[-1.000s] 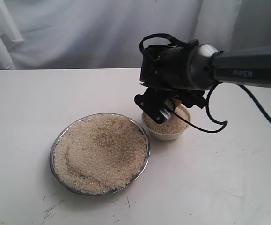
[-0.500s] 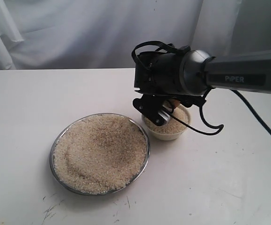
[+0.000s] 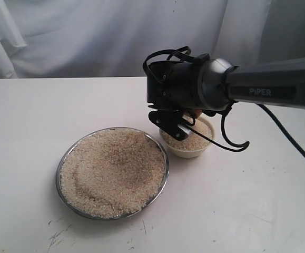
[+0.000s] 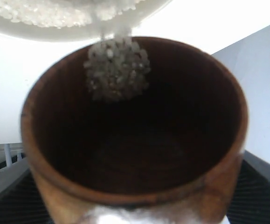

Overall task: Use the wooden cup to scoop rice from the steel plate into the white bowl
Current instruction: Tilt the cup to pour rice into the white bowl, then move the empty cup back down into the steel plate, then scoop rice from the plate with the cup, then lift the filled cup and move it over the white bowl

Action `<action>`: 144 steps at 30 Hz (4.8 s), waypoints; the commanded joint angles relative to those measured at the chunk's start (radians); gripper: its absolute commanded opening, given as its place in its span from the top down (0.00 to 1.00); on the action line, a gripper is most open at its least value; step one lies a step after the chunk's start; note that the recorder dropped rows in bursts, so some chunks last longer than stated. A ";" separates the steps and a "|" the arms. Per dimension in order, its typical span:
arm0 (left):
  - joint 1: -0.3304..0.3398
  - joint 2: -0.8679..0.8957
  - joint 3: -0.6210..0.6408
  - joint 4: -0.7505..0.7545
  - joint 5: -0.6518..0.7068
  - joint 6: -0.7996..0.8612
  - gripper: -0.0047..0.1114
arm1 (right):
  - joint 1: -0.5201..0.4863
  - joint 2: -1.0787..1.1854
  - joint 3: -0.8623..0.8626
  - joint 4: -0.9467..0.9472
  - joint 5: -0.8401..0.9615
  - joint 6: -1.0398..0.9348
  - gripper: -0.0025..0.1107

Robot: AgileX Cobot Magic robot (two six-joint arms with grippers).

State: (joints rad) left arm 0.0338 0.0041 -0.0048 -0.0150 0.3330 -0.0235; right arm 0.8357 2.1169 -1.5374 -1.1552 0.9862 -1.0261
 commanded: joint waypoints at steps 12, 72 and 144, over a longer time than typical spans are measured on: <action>-0.003 -0.004 0.005 0.001 -0.014 0.000 0.96 | 0.032 -0.006 0.004 -0.087 0.042 -0.008 0.98; -0.003 -0.004 0.005 0.001 -0.014 0.000 0.96 | 0.174 0.074 0.004 0.170 -0.508 0.253 0.98; -0.003 -0.004 0.005 0.001 -0.014 0.000 0.96 | 0.048 -0.108 0.002 0.498 -0.412 0.150 0.98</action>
State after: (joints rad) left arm 0.0338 0.0041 -0.0048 -0.0150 0.3330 -0.0235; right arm 0.9066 2.0423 -1.5374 -0.5678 0.5223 -0.9075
